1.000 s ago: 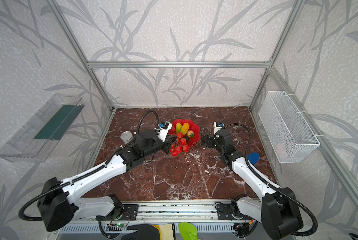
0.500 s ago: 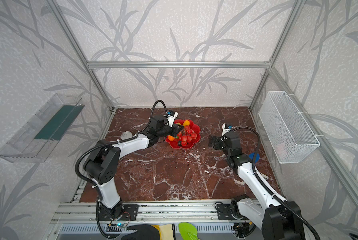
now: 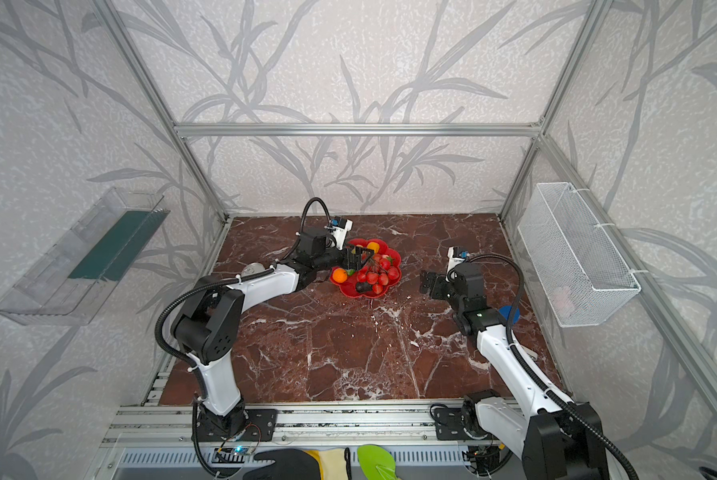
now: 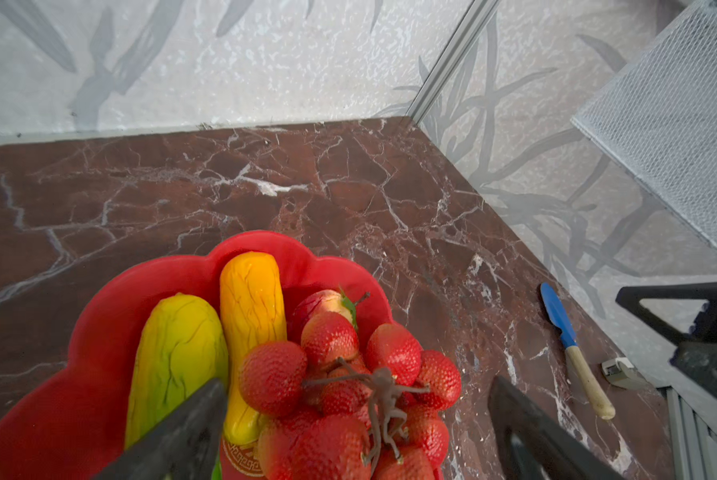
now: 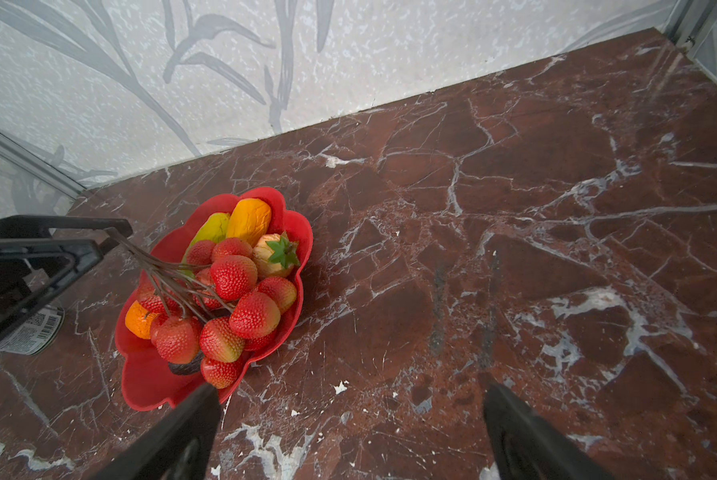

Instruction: Place and organize the fake fruits in the fruit bowl

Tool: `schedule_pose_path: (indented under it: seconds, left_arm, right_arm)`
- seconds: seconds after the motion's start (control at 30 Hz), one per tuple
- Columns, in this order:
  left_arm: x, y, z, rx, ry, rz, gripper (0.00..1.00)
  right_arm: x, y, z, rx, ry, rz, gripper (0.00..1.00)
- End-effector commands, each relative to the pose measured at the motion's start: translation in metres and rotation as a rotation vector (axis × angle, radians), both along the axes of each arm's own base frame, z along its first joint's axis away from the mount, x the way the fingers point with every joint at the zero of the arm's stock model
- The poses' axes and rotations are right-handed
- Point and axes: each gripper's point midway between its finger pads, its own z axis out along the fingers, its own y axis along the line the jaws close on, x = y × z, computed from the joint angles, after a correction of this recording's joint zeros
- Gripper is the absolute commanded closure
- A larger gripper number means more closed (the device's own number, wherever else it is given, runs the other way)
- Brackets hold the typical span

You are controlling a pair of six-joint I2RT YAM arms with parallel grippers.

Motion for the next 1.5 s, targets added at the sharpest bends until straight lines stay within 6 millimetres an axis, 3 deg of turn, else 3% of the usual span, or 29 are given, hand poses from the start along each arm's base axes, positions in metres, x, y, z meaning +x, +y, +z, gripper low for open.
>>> schedule_pose_path:
  seconds: [0.0, 0.13, 0.2, 0.3, 0.4, 0.47, 0.57, 0.67, 0.77, 0.9, 1.0, 1.13, 1.17, 1.27, 1.37, 1.47]
  left_arm:
    - [-0.004, 0.008, 0.066, -0.03, -0.173, 0.025, 0.01]
    - [-0.014, 0.037, 0.111, -0.006, -0.322, 0.125, 0.01]
    - [-0.025, 0.062, 0.131, 0.024, -0.414, 0.219, 0.01]
    - [-0.048, 0.11, 0.142, 0.116, -0.538, 0.383, 0.01]
    - [-0.066, 0.182, 0.118, 0.255, -0.499, 0.682, 0.0]
    - [-0.084, 0.229, 0.089, 0.353, -0.474, 0.86, 0.0]
    - [-0.113, 0.274, 0.053, 0.463, -0.426, 0.993, 0.0]
    - [-0.132, 0.319, 0.014, 0.436, -0.318, 1.115, 0.0]
    - [-0.131, 0.335, -0.015, 0.41, -0.288, 1.094, 0.0]
    - [-0.109, 0.337, -0.05, 0.479, -0.244, 1.049, 0.0]
    - [-0.091, 0.339, -0.05, 0.516, -0.287, 1.055, 0.0]
    - [-0.077, 0.354, -0.077, 0.478, -0.251, 1.074, 0.0]
    - [-0.074, 0.355, -0.073, 0.473, -0.306, 1.081, 0.0]
    - [-0.076, 0.361, -0.084, 0.497, -0.168, 1.08, 0.0]
    - [-0.072, 0.37, -0.079, 0.49, -0.214, 1.142, 0.01]
    - [-0.069, 0.365, -0.082, 0.5, -0.187, 1.11, 0.01]
  right_arm:
    - [0.0, -0.001, -0.001, -0.014, 0.005, 0.007, 0.01]
    - [0.001, -0.005, -0.002, -0.048, 0.012, 0.002, 0.01]
    - [0.001, -0.006, -0.004, -0.069, 0.0, 0.008, 0.01]
    - [0.0, -0.008, -0.006, -0.104, -0.067, 0.016, 0.01]
    - [-0.002, -0.021, -0.018, -0.174, -0.1, -0.032, 0.01]
    - [0.0, -0.033, -0.028, -0.252, -0.092, -0.069, 0.01]
    - [0.006, -0.044, -0.035, -0.322, -0.13, -0.113, 0.01]
    - [0.015, -0.053, -0.037, -0.388, -0.151, -0.15, 0.01]
    - [0.026, -0.059, -0.044, -0.421, -0.186, -0.19, 0.01]
    - [0.041, -0.049, -0.065, -0.469, -0.182, -0.125, 0.01]
    - [0.046, -0.053, -0.061, -0.493, -0.211, -0.152, 0.01]
    - [0.05, -0.05, -0.083, -0.475, -0.274, -0.125, 0.01]
    - [0.046, -0.05, -0.085, -0.474, -0.259, -0.131, 0.01]
    - [0.049, -0.047, -0.087, -0.46, -0.21, -0.094, 0.01]
    - [0.049, -0.048, -0.087, -0.456, -0.234, -0.098, 0.01]
    - [0.05, -0.048, -0.085, -0.463, -0.257, -0.101, 0.01]
